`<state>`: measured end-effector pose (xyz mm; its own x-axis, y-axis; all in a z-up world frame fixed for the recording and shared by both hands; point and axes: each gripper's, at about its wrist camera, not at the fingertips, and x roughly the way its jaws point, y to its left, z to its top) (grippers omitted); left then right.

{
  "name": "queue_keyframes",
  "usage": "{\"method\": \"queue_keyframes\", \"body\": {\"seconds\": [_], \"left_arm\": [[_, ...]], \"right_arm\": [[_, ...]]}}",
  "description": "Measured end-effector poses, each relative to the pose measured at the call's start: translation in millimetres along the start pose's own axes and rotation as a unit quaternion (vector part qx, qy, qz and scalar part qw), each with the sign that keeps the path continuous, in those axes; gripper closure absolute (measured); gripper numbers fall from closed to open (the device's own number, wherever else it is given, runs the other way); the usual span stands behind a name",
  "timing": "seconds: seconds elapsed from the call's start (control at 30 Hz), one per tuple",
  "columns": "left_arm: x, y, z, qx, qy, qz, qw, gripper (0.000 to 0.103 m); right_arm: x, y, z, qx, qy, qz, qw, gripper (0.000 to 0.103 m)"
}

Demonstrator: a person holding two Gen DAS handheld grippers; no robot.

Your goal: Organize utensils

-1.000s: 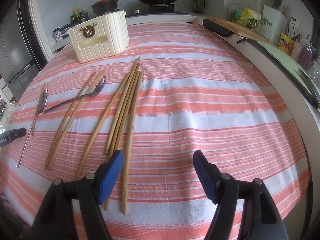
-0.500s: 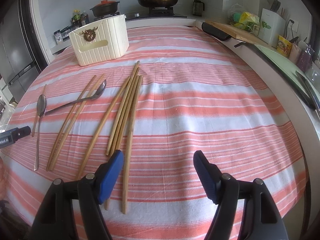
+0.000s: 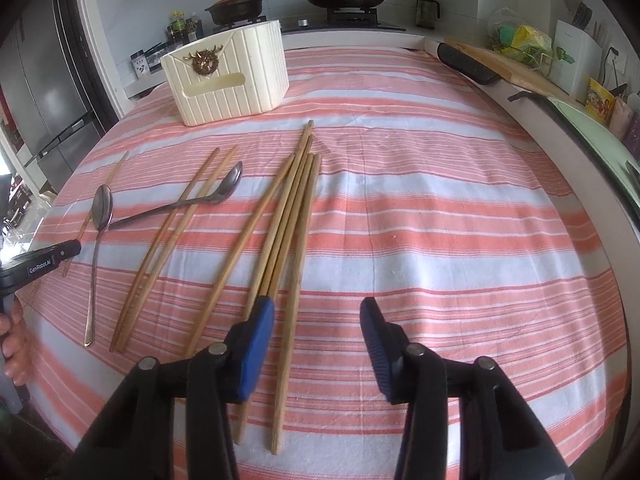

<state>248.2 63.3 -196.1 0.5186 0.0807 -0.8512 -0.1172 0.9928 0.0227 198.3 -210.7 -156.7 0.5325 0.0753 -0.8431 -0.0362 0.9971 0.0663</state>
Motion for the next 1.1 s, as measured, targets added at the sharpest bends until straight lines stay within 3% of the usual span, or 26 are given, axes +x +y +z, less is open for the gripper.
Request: {"method": "queue_keyframes", "body": {"seconds": [0.1, 0.17, 0.3, 0.33, 0.37, 0.43, 0.53, 0.83, 0.9, 1.1], "left_arm": [[-9, 9, -13, -0.008, 0.005, 0.0, 1.0, 0.098], [-14, 15, -22, -0.006, 0.007, 0.005, 0.9999, 0.098], [-18, 23, -27, 0.015, 0.016, -0.003, 0.9997, 0.093], [-17, 27, -23, 0.016, 0.022, -0.01, 0.9996, 0.08], [-17, 32, -19, 0.011, 0.025, -0.022, 0.9994, 0.057], [-17, 45, -7, -0.004, 0.026, -0.052, 0.9983, 0.034], [-5, 53, 13, 0.003, 0.039, -0.07, 0.9968, 0.033], [47, 46, 68, 0.068, 0.066, -0.04, 0.9947, 0.039], [54, 46, 79, 0.073, 0.07, -0.04, 0.9941, 0.042], [69, 31, 106, 0.106, 0.084, -0.05, 0.9896, 0.065]], "right_arm": [[6, 3, -5, -0.006, 0.017, 0.012, 1.0, 0.083], [5, 6, -8, -0.012, 0.02, 0.013, 1.0, 0.086], [10, 11, -4, -0.048, 0.028, -0.024, 0.998, 0.096], [13, 11, 1, -0.052, 0.032, -0.029, 0.998, 0.096], [16, 11, 7, -0.058, 0.039, -0.034, 0.997, 0.096], [20, 10, 16, -0.066, 0.053, -0.038, 0.996, 0.09], [24, 7, 24, -0.075, 0.069, -0.035, 0.994, 0.088], [55, -4, 70, -0.093, 0.087, -0.004, 0.992, 0.088], [65, -6, 83, -0.089, 0.09, -0.001, 0.992, 0.088], [93, 6, 122, -0.118, 0.094, -0.011, 0.988, 0.088]]}}
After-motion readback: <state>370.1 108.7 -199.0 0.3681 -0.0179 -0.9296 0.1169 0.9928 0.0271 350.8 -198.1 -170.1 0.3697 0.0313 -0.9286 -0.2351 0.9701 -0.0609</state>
